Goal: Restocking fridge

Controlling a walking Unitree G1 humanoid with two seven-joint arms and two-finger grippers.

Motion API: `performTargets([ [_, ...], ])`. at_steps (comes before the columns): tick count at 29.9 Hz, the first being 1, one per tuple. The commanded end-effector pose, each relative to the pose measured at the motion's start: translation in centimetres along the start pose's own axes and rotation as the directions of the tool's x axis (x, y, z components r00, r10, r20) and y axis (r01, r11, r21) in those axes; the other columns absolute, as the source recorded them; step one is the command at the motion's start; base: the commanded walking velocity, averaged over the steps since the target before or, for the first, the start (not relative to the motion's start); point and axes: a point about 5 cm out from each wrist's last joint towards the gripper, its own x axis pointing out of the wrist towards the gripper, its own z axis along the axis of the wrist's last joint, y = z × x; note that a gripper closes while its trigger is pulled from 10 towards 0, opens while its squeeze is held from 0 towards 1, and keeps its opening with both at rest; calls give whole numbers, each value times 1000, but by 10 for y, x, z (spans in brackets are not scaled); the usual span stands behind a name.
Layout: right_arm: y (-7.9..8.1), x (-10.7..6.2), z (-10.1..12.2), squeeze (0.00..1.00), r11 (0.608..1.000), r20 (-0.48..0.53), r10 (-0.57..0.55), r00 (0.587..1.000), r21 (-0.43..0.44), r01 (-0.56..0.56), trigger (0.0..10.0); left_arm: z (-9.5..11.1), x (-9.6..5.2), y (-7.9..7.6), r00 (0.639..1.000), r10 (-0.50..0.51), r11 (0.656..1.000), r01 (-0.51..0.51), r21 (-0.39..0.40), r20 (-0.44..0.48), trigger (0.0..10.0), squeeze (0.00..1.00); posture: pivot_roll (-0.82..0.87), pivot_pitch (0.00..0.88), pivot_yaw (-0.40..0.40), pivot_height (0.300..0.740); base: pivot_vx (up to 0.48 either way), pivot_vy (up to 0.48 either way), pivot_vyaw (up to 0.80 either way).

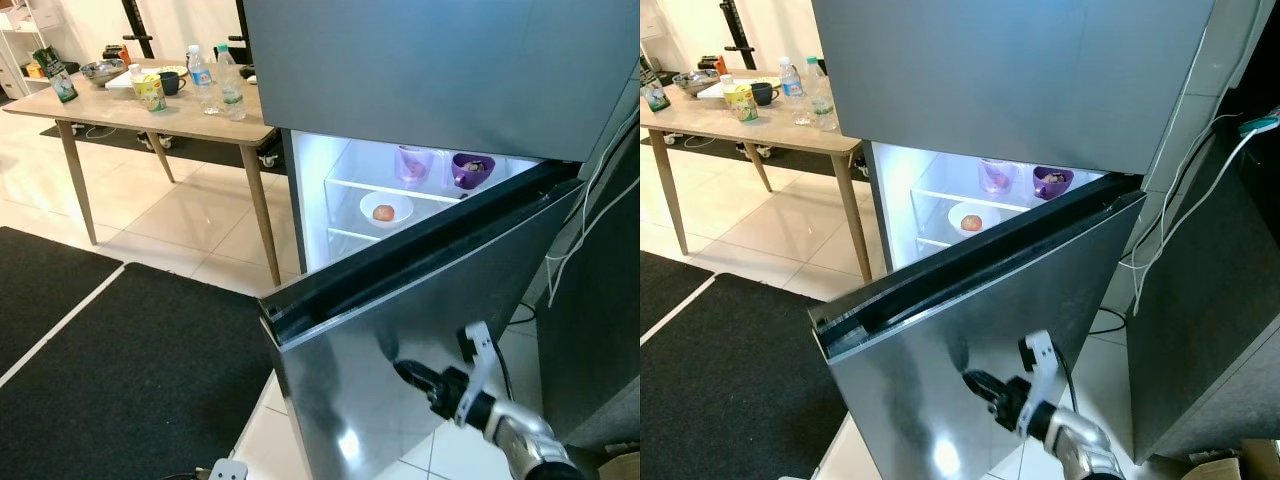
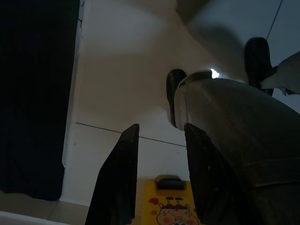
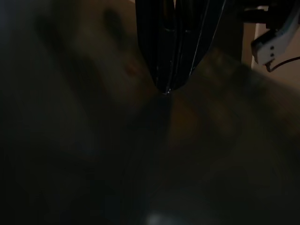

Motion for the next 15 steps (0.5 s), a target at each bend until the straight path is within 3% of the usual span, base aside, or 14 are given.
performTargets([
  [1, 6, 23, 29, 0, 995, 56, 49, 997, -90, -44, 10000, -8, -3, 7, 999, 21, 1000, -20, 6, -26, 10000, 0, -27, 0, 16, 740, 0, 0, 0],
  [4, 12, 45, 58, 0, 987, 103, 40, 994, -160, -23, 10000, -11, -4, 9, 999, 27, 1000, -27, -4, -30, 10000, 0, -18, 3, 13, 740, 0, 0, 0],
  [7, 13, 54, 73, 0, 982, 149, -5, 989, -188, 33, 10000, -12, -4, 9, 999, 27, 1000, -28, -6, -31, 10000, 0, -18, 3, 13, 740, 0, 0, 0],
  [8, 13, 54, 73, 0, 982, 149, -5, 989, -188, 33, 10000, -12, -4, 9, 999, 27, 1000, -28, -6, -31, 10000, 0, -18, 3, 13, 740, 0, 0, 0],
  [10, 11, 63, 96, 0, 966, 237, -112, 965, -201, 162, 10000, -13, -4, 9, 999, 28, 1000, -28, -8, -31, 10000, 0, -14, 3, 13, 740, 0, 0, 0],
  [12, 11, 63, 96, 0, 966, 237, -112, 965, -201, 162, 10000, -13, -4, 9, 999, 28, 1000, -28, -8, -31, 10000, 0, -14, 3, 13, 740, 0, 0, 0],
  [15, 7, 65, 108, 0, 934, 298, -220, 929, -210, 289, 10000, -13, -4, 9, 999, 28, 1000, -28, -12, -29, 10000, 0, -12, 3, 13, 740, 0, 0, 0],
])
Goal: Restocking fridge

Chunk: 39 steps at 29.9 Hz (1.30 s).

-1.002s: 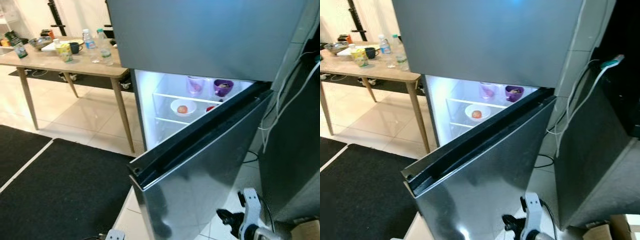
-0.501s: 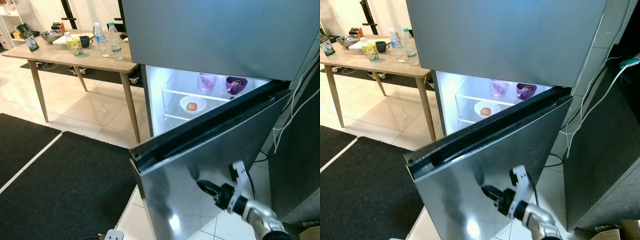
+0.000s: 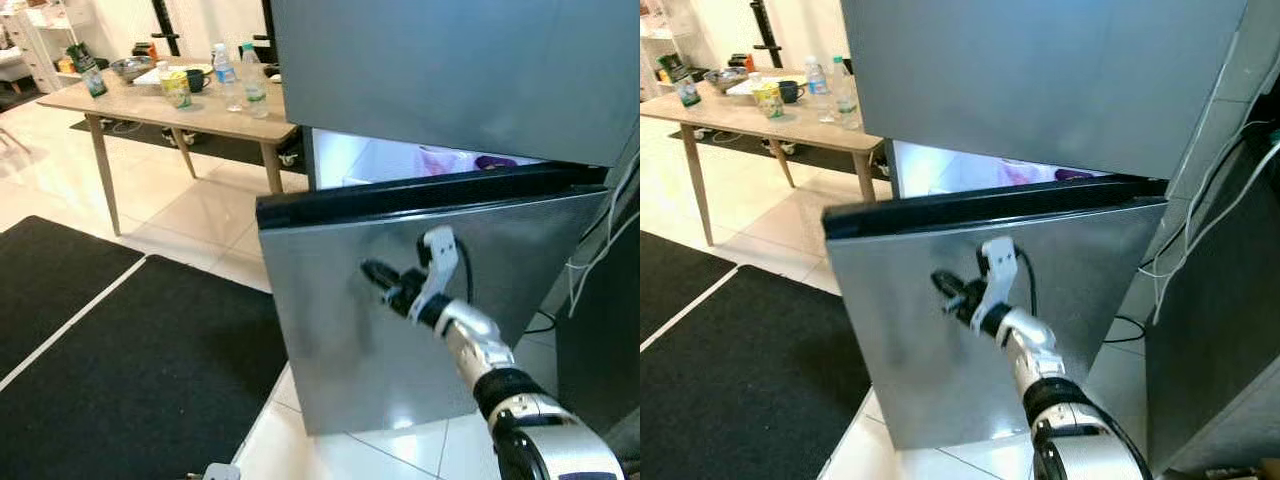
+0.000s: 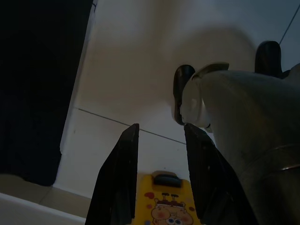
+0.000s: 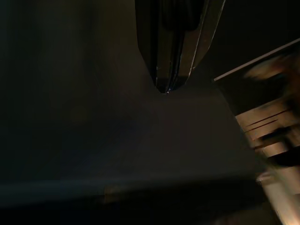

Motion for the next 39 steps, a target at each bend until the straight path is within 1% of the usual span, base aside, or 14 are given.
performTargets([
  [1, -5, -2, -3, 0, 997, -9, -76, 997, -19, 76, 10000, -7, -2, 5, 1000, 11, 1000, -11, 2, -23, 10000, 0, -14, 1, 14, 740, 0, 0, 0],
  [5, -10, -13, -17, 0, 991, -69, -126, 990, -52, 122, 10000, -6, -2, 5, 1000, 10, 1000, -10, 2, -20, 10000, 0, -22, 1, 18, 740, 0, 0, 0],
  [6, -17, -34, -44, 0, 978, -184, -192, 964, -119, 172, 10000, -5, -2, 5, 1000, 10, 1000, -10, 4, -18, 10000, 0, -24, 1, 18, 740, 0, 0, 0],
  [9, -17, -55, -72, 0, 982, -296, -186, 937, -79, 170, 10000, -3, -1, 4, 1000, 9, 1000, -9, 5, -15, 10000, 0, -37, 0, 16, 740, 0, 0, 0],
  [11, -17, -55, -72, 0, 982, -296, -186, 937, -79, 170, 10000, -3, -1, 4, 1000, 9, 1000, -9, 5, -15, 10000, 0, -37, 0, 16, 740, 0, 0, 0],
  [13, -17, -85, -104, 0, 977, -420, -212, 883, -55, 208, 10000, -2, -1, 2, 1000, 5, 1000, -5, 6, -12, 10000, 0, -41, 0, 7, 740, 0, 0, 0],
  [14, -17, -85, -104, 0, 977, -420, -212, 883, -55, 208, 10000, -2, -1, 2, 1000, 5, 1000, -5, 6, -12, 10000, 0, -41, 0, 7, 740, 0, 0, 0],
  [16, -19, -139, -145, 0, 933, -596, -328, 733, -85, 349, 10000, 2, 1, -3, 1000, -7, 1000, 7, 9, 0, 10000, 0, -43, 0, 12, 740, 0, 0, 0],
  [17, -19, -139, -145, 0, 933, -596, -328, 733, -85, 349, 10000, 2, 1, -3, 1000, -7, 1000, 7, 9, 0, 10000, 0, -43, 0, 12, 740, 0, 0, 0],
  [19, -20, -190, -171, 0, 868, -709, -429, 559, -151, 474, 10000, 7, 2, -6, 1000, -7, 1000, 7, 20, 13, 10000, 0, -34, 0, 0, 740, 0, 0, 0],
  [21, -20, -218, -180, 0, 836, -753, -467, 463, -207, 508, 10000, 12, 3, -5, 1000, 7, 1000, -7, 16, 30, 10000, 0, -23, 0, -10, 740, 0, 0, 391],
  [22, -20, -218, -180, 0, 836, -753, -467, 463, -207, 508, 10000, 12, 3, -5, 1000, 7, 1000, -7, 16, 30, 10000, 0, -23, 0, -10, 740, 0, 0, 781],
  [27, -23, -257, -186, 0, 784, -784, -512, 351, -260, 564, 10000, 11, 2, 2, 999, 33, 999, -34, 8, 25, 10000, 0, -20, 0, 8, 740, 0, 0, 778],
  [39, -27, -292, -187, 0, 699, -793, -569, 215, -330, 634, 10000, 11, 2, -3, 1000, 22, 1000, -22, 3, 22, 10000, 0, -36, 0, 18, 740, 0, 0, 751],
])
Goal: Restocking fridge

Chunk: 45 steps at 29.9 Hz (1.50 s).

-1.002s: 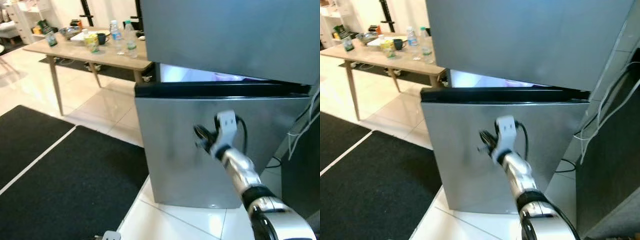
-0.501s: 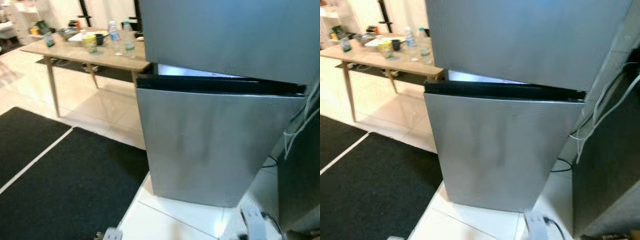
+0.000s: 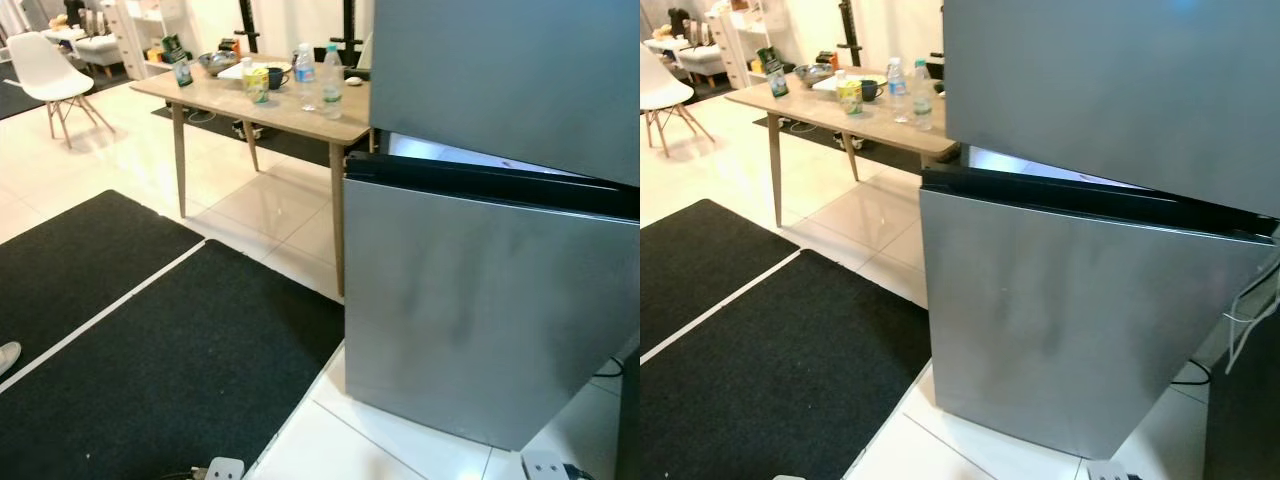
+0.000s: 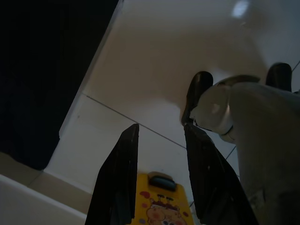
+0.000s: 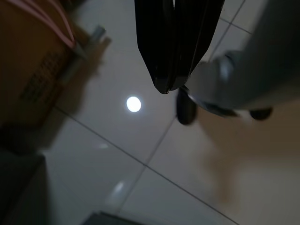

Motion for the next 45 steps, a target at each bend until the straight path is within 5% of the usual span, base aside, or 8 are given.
performTargets([
  [1, -5, 1, 8, 0, 999, 23, -33, 999, 23, 32, 10000, 2, 0, 0, 1000, 0, 1000, 0, 5, 2, 10000, 0, -45, 0, 18, 740, 0, 0, 750],
  [10, -6, 2, 22, 0, 997, 54, -65, 996, 41, 63, 10000, 24, 3, 2, 998, 19, 999, -17, -39, 54, 10000, 0, -58, 0, 8, 740, 0, 0, 667],
  [33, -6, 2, 13, 0, 993, -8, -117, 993, 20, 117, 10000, 11, 2, -2, 999, 24, 995, -21, -96, 30, 10000, 0, -15, 0, -9, 740, 0, 0, 0],
  [45, -5, 1, 3, 0, 993, -37, -114, 993, 27, 115, 10000, 3, 0, 4, 999, 29, 996, -27, -85, 14, 10000, 0, -21, 0, -5, 740, 0, 0, -779],
])
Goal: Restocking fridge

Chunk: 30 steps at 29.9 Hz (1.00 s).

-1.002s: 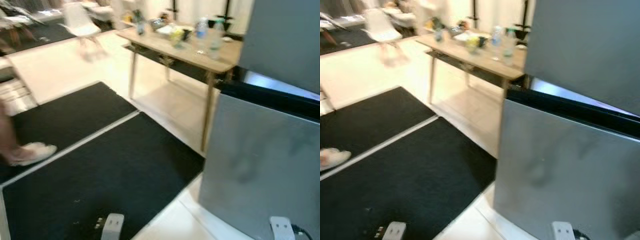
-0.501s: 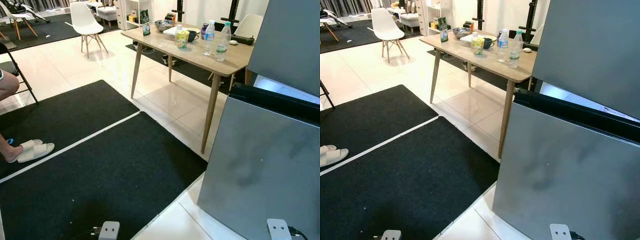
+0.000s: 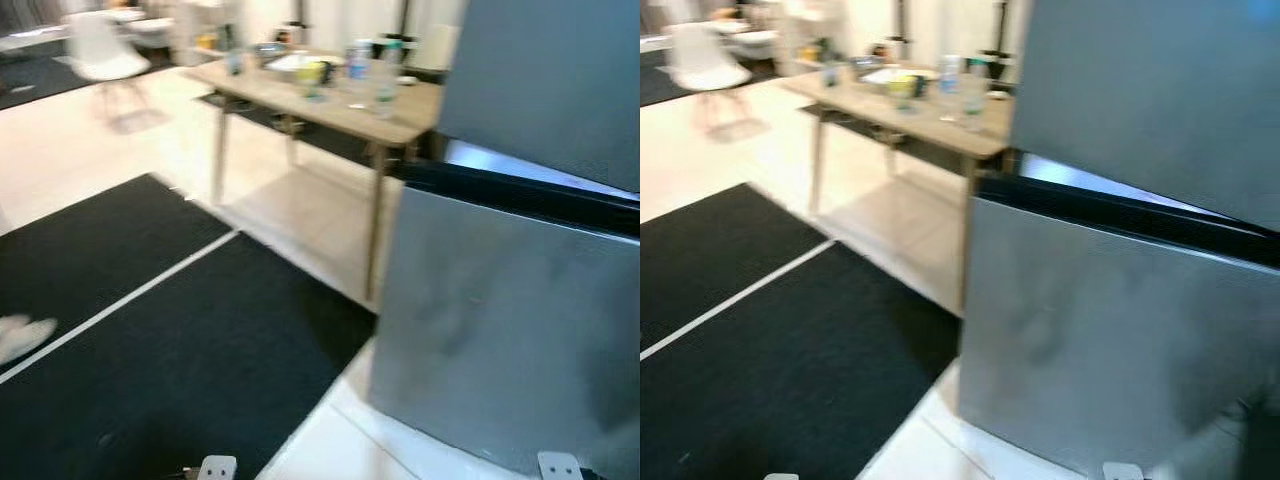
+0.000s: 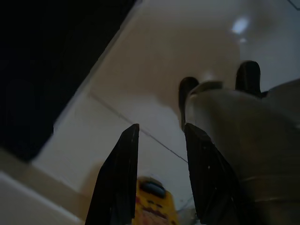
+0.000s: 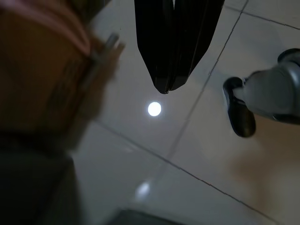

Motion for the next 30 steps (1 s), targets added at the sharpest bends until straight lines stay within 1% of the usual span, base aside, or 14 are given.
performTargets([
  [1, 2, 0, -1, 0, 1000, -3, 2, 1000, 3, -2, 10000, 2, 0, 1, 1000, -2, 1000, 2, 1, 14, 10000, 0, -22, 0, -4, 740, 0, 0, -800],
  [2, 2, 0, -1, 0, 1000, -3, 2, 1000, 3, -2, 10000, 2, 0, 1, 1000, -2, 1000, 2, 1, 14, 10000, 0, -22, 0, -4, 740, 0, 0, -800],
  [16, 7, 0, 1, 0, 999, 9, 21, 1000, -34, -21, 10000, 3, 1, -4, 999, -27, 1000, 28, -3, 21, 10000, 0, -39, 0, -8, 740, 0, 0, 0],
  [25, 9, 0, 2, 0, 999, 14, 24, 1000, -36, -23, 10000, 1, 0, -5, 999, -33, 999, 32, 6, 18, 10000, 0, -44, 0, -11, 740, 0, 0, 0],
  [30, 11, 0, 1, 0, 998, 11, 35, 999, -52, -35, 10000, -5, 0, -5, 1000, -29, 1000, 29, 1, 4, 10000, 0, -38, 0, -19, 740, 0, 0, 0],
])
